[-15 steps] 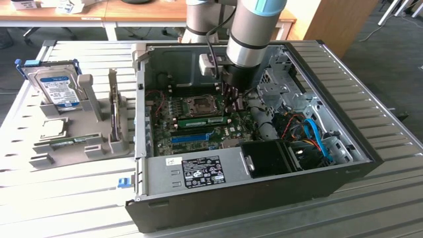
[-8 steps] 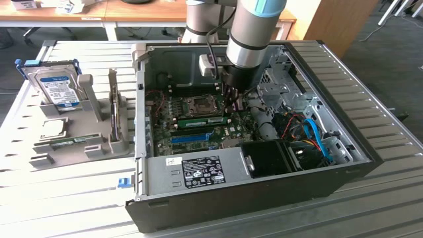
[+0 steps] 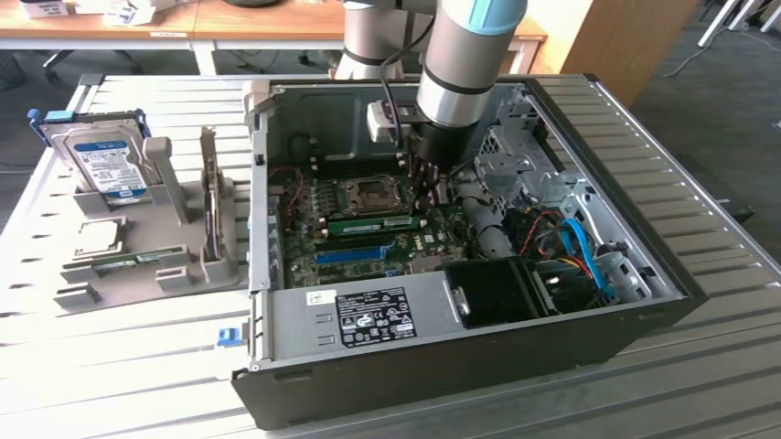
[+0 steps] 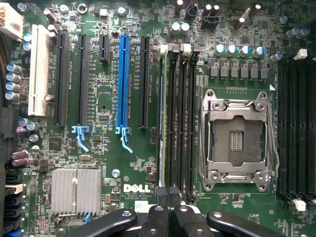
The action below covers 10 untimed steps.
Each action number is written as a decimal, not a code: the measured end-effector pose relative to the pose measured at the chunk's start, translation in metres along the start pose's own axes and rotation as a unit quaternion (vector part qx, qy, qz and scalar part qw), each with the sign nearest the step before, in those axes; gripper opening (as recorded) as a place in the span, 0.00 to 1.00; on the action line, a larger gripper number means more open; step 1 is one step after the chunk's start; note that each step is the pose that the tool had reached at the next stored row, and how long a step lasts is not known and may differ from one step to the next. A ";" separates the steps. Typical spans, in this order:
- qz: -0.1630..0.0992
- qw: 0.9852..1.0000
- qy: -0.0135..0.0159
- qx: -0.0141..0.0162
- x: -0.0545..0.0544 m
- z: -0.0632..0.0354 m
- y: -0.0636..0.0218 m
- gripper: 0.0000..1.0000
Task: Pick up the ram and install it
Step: 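Press down the ram until it locks into place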
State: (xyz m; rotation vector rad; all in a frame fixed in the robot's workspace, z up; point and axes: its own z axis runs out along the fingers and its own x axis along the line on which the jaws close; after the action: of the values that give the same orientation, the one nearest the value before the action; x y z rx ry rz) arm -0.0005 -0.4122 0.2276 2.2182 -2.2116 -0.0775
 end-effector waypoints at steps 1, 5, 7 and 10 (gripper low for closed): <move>0.000 1.000 0.000 0.000 0.000 0.0000 0.0000 0.11; 0.000 1.000 0.000 0.000 0.000 0.0003 0.0000 0.11; 0.000 1.000 0.000 0.000 0.000 0.0007 0.0000 0.11; 0.000 1.000 0.000 0.000 0.000 0.0007 0.0000 0.11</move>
State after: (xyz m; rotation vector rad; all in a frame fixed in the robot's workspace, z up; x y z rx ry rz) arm -0.0005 -0.4122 0.2270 2.2182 -2.2117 -0.0775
